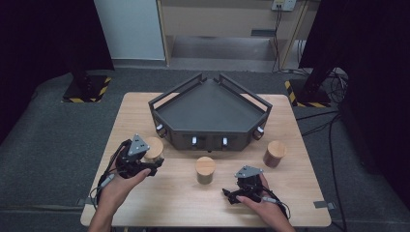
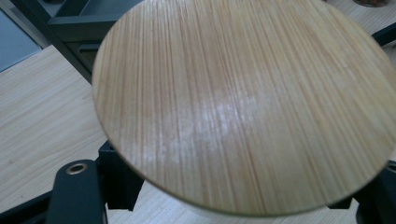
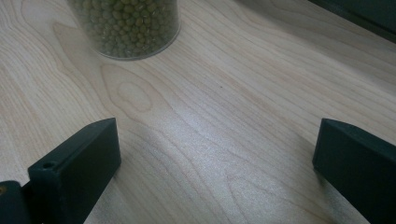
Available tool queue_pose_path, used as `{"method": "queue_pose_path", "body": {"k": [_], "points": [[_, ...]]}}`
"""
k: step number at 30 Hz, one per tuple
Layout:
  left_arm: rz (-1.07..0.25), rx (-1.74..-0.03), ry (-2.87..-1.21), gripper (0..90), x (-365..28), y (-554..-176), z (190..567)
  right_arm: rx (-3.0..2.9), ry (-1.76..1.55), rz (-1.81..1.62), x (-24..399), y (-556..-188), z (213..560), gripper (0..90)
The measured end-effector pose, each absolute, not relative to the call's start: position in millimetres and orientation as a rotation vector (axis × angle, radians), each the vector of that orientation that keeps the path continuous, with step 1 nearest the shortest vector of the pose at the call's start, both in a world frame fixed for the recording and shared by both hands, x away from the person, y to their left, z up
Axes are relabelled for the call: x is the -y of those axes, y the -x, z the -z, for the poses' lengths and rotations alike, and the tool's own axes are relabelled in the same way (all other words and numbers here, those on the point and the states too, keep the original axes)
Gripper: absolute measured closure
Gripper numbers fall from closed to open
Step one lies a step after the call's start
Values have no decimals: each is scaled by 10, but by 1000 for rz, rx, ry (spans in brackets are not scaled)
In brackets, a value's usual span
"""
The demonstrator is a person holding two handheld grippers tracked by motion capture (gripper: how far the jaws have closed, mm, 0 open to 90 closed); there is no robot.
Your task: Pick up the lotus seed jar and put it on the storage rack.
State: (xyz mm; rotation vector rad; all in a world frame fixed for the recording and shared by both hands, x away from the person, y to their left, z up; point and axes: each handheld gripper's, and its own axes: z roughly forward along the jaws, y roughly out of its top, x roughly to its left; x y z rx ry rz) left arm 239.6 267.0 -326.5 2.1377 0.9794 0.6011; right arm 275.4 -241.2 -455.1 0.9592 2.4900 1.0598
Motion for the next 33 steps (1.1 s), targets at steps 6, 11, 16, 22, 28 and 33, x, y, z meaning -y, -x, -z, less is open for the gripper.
{"method": "queue_pose_path", "body": {"k": [6,11,16,22,28,33], "points": [[-597,-970,-2145,242,-2620,-2431,3215,-2490,-959,-1060,2412,-2754,4551,12],[-588,-960,-2147,242,-2575,-2467,3156,-2490,-959,-1060,2413,-2754,4551,12],[-592,-947,-2157,243,-2518,-2506,3093,-2490,-959,-1060,2413,-2754,4551,12],[-594,-930,-2146,242,-2480,-2559,3082,-2490,-959,-1060,2413,-2754,4551,12],[-592,-922,-2150,242,-2429,-2614,3046,-2490,-959,-1060,2413,-2754,4551,12],[-593,-920,-2146,242,-2407,-2661,3025,-2490,-959,-1060,2413,-2754,4551,12]]}}
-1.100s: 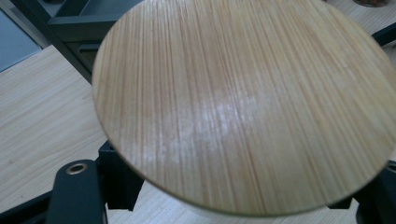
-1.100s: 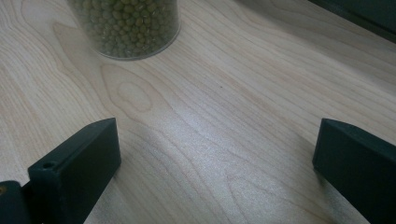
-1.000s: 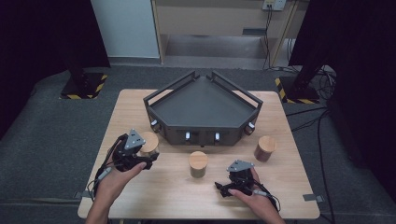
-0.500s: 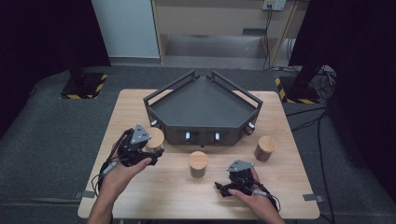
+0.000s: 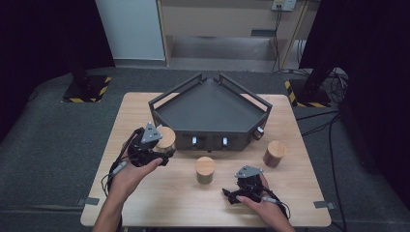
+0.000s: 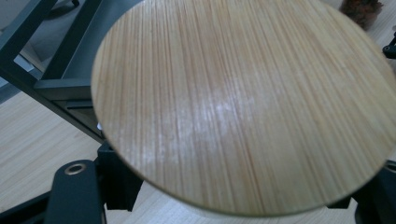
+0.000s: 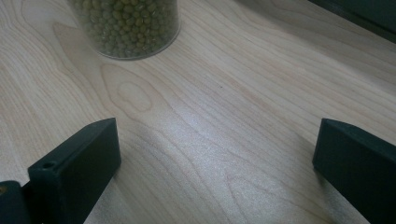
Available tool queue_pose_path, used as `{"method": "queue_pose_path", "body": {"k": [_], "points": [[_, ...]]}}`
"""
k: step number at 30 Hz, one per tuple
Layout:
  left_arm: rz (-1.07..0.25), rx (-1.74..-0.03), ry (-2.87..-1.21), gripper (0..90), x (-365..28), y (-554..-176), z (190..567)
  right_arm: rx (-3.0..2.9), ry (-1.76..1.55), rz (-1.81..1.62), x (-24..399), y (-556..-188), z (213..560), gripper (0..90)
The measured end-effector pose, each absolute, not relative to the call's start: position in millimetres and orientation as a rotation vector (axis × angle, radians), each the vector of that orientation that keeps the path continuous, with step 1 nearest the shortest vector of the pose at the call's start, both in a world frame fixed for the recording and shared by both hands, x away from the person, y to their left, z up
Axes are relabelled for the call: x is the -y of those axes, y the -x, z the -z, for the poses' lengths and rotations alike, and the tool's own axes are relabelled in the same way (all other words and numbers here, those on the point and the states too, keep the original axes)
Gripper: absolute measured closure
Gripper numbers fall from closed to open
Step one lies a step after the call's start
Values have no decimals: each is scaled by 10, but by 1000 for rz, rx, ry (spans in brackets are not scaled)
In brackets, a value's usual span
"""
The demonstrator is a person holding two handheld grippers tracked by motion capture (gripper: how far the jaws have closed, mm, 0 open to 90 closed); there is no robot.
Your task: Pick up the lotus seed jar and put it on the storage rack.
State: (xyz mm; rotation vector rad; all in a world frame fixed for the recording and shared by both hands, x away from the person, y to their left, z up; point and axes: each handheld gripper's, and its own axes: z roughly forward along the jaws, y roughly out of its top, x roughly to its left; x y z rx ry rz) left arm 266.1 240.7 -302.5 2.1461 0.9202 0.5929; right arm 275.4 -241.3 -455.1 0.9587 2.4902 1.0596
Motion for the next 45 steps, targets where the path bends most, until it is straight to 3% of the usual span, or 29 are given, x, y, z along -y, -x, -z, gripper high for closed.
{"method": "queue_pose_path", "body": {"k": [45], "points": [[-617,-916,-2131,242,-2173,-3388,2753,-2490,-960,-1062,2413,-2754,4552,12]]}}
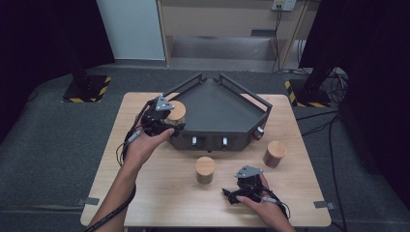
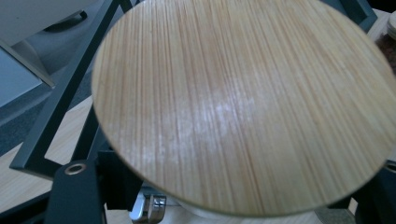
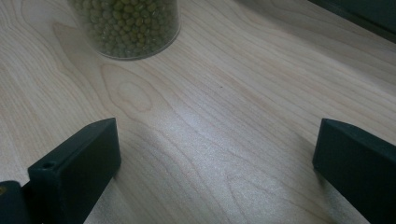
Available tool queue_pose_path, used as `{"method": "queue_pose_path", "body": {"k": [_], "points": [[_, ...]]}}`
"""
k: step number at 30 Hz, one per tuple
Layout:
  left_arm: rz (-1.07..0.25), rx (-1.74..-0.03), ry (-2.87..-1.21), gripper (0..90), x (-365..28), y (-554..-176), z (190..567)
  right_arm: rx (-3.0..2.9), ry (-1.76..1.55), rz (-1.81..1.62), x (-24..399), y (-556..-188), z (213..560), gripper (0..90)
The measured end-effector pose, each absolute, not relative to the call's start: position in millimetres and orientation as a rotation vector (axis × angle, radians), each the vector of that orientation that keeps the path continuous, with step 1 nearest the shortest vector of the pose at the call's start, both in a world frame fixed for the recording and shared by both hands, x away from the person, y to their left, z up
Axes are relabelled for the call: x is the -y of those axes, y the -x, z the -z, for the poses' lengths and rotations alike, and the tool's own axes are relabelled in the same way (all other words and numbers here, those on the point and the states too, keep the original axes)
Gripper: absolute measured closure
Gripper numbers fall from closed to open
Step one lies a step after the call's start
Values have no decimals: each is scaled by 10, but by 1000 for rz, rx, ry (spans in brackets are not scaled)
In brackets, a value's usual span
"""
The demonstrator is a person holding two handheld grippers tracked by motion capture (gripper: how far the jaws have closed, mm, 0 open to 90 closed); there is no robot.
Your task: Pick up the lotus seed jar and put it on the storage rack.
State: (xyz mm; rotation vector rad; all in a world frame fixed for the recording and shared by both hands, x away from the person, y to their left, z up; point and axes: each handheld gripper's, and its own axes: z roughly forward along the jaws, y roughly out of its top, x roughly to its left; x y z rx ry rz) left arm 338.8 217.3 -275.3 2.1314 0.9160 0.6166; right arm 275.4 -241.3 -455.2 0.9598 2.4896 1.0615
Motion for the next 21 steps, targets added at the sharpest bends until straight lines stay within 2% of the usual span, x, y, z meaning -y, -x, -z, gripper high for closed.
{"method": "queue_pose_path", "body": {"k": [21], "points": [[-627,-947,-2150,243,-1996,-3824,2796,-2490,-958,-1061,2414,-2755,4551,11]]}}
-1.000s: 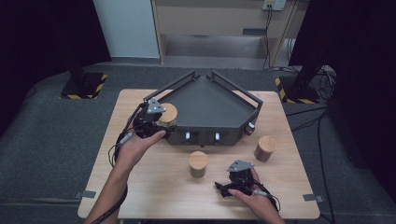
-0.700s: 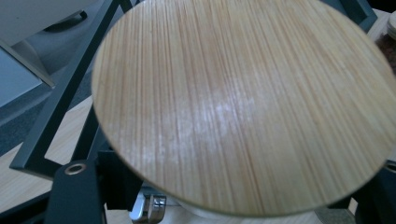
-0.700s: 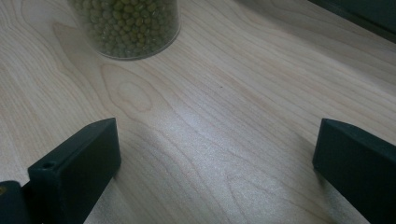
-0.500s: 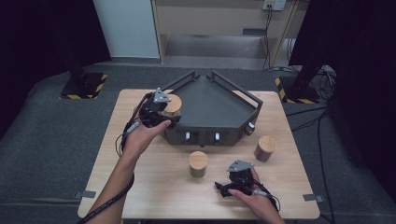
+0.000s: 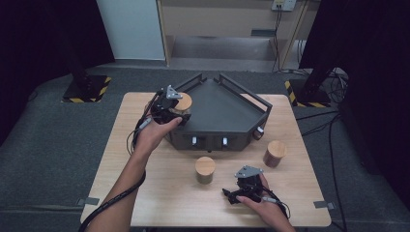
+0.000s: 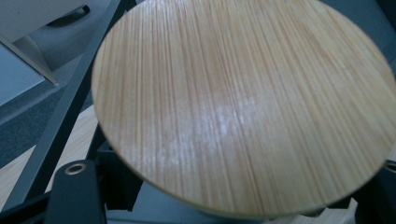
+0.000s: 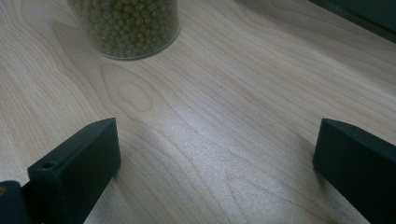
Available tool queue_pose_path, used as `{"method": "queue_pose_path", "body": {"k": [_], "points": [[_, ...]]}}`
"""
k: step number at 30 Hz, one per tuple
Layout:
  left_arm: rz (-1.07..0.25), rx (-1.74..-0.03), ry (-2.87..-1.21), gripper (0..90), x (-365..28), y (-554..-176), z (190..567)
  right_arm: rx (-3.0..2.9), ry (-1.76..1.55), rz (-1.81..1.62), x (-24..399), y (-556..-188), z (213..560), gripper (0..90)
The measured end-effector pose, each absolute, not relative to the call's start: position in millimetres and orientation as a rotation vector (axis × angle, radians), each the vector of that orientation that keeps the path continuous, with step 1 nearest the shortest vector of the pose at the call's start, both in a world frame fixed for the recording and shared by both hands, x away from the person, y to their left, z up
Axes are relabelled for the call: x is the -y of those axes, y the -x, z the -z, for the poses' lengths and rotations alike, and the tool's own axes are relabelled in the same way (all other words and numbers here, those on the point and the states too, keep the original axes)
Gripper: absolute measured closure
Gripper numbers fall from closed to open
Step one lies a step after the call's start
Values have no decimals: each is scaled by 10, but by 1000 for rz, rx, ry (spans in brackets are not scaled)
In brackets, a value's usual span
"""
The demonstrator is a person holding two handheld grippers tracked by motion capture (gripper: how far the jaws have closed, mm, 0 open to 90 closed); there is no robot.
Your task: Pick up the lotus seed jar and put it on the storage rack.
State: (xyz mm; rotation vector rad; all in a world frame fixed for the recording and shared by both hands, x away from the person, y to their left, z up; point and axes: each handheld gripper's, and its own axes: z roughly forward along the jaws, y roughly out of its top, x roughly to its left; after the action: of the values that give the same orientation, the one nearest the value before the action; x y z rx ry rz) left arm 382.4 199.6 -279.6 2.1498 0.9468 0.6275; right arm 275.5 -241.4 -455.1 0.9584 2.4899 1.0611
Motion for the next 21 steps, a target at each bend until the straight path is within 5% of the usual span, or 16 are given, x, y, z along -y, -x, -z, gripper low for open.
{"method": "queue_pose_path", "body": {"k": [21], "points": [[-578,-990,-2137,243,-1960,-4094,2989,-2489,-959,-1063,2414,-2755,4553,11]]}}
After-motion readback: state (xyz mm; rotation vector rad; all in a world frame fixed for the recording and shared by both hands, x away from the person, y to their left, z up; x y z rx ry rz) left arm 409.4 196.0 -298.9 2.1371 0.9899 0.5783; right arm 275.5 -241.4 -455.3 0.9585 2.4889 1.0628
